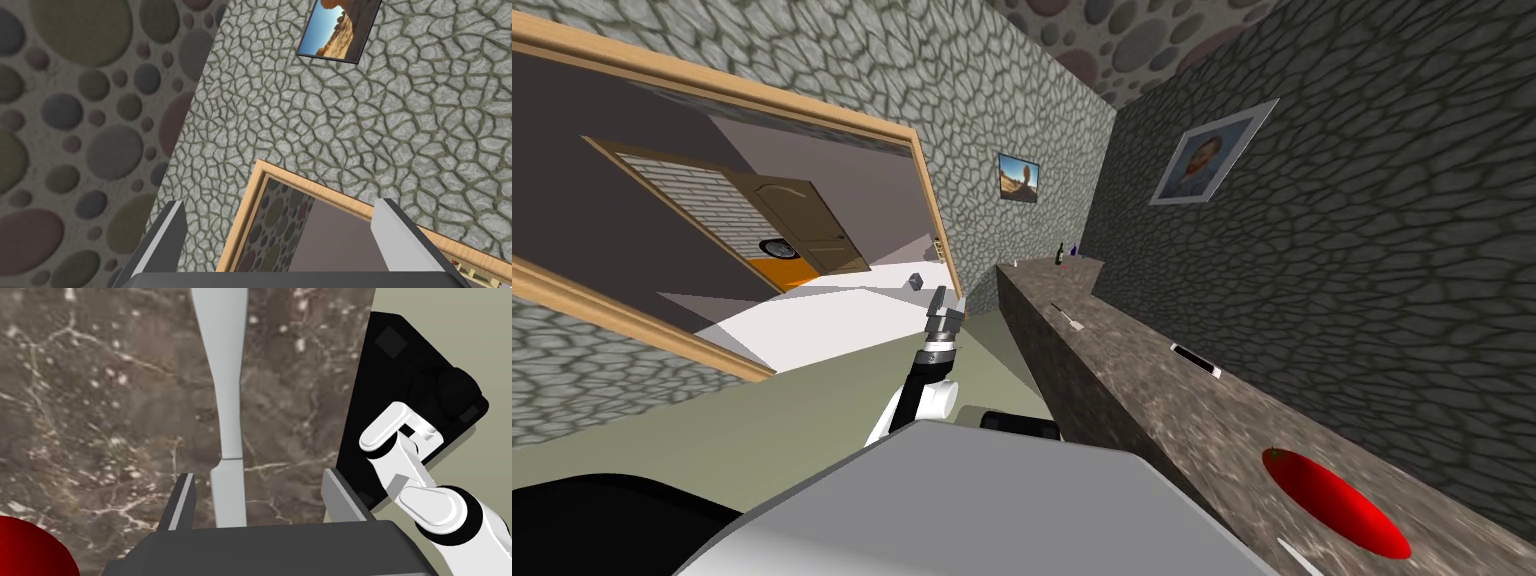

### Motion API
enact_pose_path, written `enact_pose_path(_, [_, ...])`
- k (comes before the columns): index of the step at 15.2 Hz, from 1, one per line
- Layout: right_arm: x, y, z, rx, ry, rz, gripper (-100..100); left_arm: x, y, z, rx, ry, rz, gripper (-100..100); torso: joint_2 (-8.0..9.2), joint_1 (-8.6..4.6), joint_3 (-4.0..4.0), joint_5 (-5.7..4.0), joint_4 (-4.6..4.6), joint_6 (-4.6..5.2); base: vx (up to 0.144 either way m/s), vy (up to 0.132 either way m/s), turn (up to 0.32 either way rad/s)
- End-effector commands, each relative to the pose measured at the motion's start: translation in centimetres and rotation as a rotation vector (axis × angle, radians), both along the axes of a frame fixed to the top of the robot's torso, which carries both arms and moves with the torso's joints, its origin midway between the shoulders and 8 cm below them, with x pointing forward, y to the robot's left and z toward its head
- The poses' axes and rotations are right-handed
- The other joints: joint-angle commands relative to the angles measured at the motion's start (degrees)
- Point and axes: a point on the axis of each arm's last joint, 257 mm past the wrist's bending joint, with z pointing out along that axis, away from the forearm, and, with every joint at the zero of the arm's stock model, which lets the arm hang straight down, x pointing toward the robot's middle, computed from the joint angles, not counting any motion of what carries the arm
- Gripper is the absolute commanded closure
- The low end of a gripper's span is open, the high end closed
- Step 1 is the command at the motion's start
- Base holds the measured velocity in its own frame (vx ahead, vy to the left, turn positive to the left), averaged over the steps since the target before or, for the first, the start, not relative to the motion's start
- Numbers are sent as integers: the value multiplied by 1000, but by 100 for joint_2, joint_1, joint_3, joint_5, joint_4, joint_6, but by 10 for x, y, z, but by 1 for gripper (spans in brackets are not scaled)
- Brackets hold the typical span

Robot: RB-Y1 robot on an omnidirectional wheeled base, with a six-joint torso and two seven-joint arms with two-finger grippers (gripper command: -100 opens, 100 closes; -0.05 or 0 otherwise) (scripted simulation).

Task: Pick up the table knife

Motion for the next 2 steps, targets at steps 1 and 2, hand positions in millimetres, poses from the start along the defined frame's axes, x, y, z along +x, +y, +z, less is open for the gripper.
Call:
enact_pose_path(1, [10, -1, 7, 5, -1, 9, 100, 0, 0, 0, 0, 0, 0, 0, 0, 0, 0, 0, 0, 0, -22, -1, -123])
enact_pose_path(2, [5, -1, 4, 1, -1, 5, 100, 0, 0, 0, 0, 0, 0, 0, 6, 0, 4, 0, 1, 0, -15, -1, -37])
